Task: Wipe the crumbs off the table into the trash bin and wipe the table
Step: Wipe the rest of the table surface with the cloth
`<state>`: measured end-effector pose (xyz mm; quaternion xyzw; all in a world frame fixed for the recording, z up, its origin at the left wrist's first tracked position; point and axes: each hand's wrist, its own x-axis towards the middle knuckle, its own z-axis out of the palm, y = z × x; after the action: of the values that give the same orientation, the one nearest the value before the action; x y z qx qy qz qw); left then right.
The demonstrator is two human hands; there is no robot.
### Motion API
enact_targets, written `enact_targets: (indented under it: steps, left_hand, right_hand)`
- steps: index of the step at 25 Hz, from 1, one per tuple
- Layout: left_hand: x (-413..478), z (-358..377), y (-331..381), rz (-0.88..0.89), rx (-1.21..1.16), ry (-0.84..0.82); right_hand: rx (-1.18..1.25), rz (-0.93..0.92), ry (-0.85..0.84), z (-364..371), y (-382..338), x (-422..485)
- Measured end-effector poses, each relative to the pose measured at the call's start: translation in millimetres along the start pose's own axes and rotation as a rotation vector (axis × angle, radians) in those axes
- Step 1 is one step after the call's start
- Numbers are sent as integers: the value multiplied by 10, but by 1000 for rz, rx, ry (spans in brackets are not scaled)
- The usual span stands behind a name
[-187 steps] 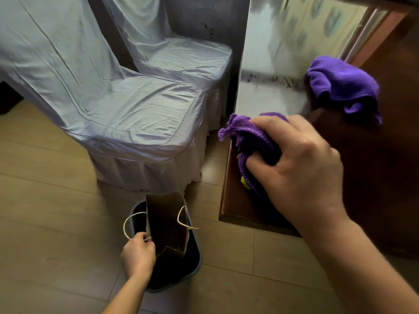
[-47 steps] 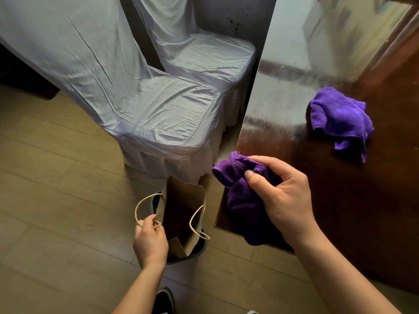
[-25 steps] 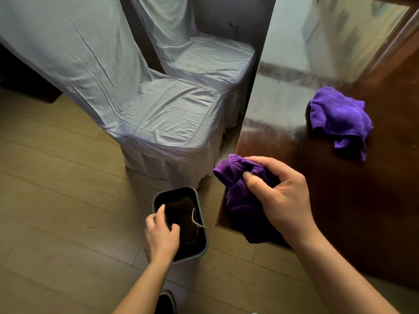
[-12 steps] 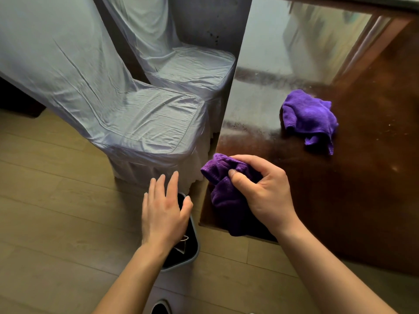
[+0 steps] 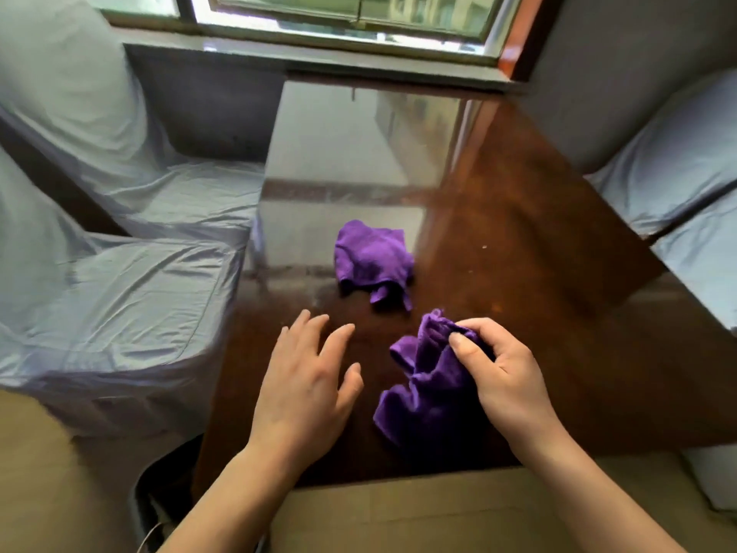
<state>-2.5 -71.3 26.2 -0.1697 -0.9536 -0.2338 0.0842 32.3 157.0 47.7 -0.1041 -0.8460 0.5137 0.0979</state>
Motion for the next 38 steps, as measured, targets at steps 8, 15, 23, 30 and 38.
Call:
enact_targets:
  steps: [8,15,23,30,38]
  left_hand:
    - [327,393,166,-43,57,-121]
    - [162,125,-106,-221,-310,204]
    - [388,85,-244,-237,-12,90]
    - [792,167,-578,-318,-177,261]
    - [1549,311,-701,-87,-10,-35]
  right_hand:
    - [-61,39,35,-295,401,49]
    - [232,-171,-56,366,-443,832]
    - [397,-241,25,838,-1188,1754]
    - [92,39,-160,1512,-731,1970]
    - [-438,-118,-95,996,-652,2025]
